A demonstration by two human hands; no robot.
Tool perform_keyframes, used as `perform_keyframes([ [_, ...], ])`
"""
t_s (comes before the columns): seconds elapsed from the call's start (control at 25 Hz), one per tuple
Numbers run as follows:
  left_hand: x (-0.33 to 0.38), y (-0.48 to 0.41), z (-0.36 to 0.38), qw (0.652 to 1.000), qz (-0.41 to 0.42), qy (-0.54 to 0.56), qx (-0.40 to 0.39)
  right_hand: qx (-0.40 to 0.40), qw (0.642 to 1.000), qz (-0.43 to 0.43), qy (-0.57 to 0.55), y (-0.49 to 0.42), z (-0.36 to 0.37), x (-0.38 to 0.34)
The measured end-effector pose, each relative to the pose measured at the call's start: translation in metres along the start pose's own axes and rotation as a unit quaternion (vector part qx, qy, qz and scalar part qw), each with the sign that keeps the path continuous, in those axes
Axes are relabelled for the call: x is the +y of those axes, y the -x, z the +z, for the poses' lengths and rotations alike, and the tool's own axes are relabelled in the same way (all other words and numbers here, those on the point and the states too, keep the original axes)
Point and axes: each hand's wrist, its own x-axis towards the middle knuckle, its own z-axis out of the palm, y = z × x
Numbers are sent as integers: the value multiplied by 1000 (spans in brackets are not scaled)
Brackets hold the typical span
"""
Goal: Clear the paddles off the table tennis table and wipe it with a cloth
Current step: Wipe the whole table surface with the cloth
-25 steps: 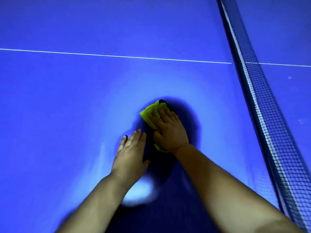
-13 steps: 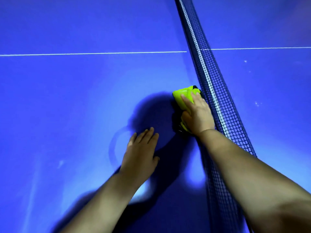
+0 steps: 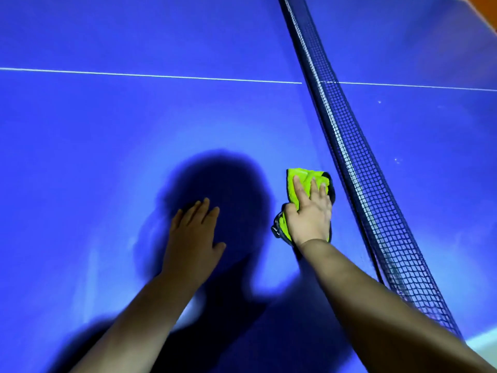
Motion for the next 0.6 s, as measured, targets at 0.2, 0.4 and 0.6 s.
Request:
perform_keyframes([
  [0.2,-82,43,-29,998,-60,-9,4,-17,997,-61,40,43,37,-103],
  [0.4,-166,100,-62,993,-112,-30,-1,-28,987,-155,41,80,77,-212],
  [0.6,-227,158,-82,986,-162,24,29,-35,958,-285,24,134,114,-302],
])
